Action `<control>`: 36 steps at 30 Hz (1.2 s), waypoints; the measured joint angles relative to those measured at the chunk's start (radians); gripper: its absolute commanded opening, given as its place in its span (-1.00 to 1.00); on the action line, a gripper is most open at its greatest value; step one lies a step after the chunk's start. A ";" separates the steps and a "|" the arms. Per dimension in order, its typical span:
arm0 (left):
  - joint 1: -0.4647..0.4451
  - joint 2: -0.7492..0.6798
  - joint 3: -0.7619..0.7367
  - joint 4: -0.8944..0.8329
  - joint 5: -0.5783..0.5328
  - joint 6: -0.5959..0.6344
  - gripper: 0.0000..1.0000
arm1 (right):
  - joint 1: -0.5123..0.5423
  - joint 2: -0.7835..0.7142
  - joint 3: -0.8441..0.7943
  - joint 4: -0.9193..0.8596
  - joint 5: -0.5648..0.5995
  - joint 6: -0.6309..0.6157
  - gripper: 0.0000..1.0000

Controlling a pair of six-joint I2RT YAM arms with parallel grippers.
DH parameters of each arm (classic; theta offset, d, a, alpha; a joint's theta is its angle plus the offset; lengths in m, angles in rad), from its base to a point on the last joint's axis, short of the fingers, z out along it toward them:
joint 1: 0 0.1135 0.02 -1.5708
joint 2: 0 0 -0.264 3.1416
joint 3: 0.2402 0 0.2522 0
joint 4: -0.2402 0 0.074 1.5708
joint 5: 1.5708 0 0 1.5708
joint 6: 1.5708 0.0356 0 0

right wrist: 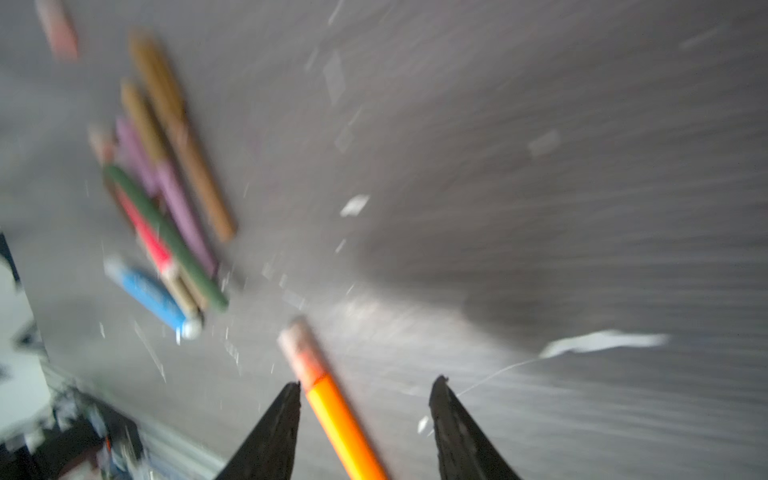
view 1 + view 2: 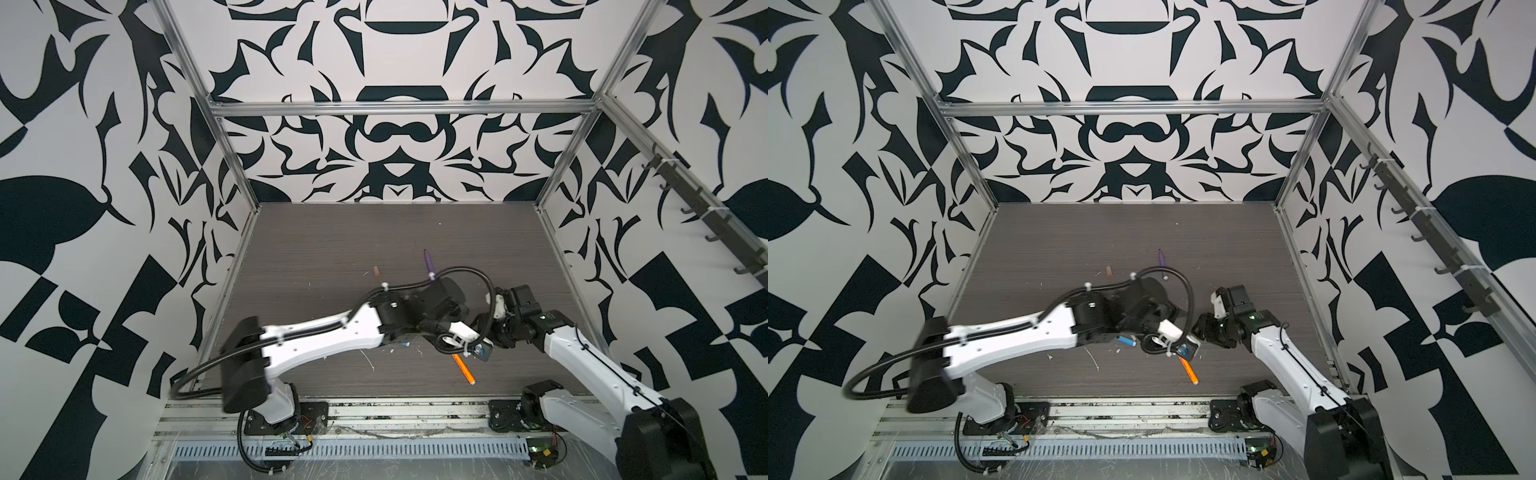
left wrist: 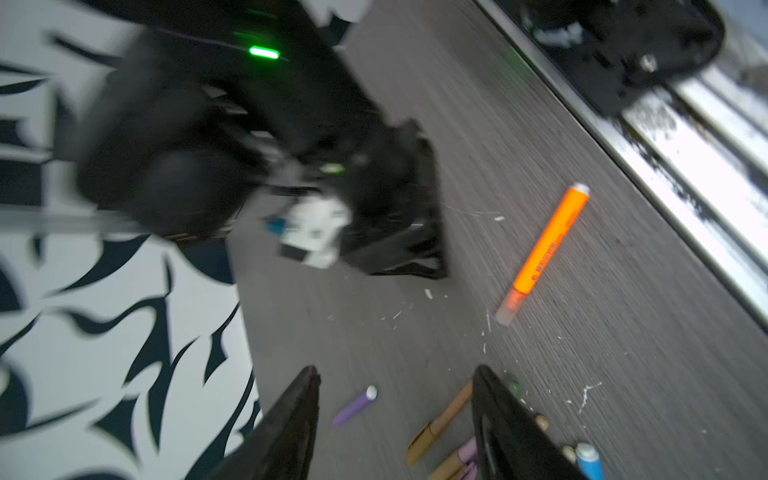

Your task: Open the pen caps

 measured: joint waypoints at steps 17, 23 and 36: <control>0.128 -0.629 -0.763 0.327 -0.406 -1.158 0.28 | 0.536 -0.016 -0.035 -0.124 0.303 0.192 -0.14; 0.129 -0.768 -0.835 0.390 -0.435 -1.250 0.38 | 0.551 0.037 -0.043 -0.125 0.359 0.225 -0.15; 0.129 -0.820 -0.897 0.418 -0.497 -1.350 0.35 | 0.639 0.123 -0.040 -0.083 0.450 0.286 -0.62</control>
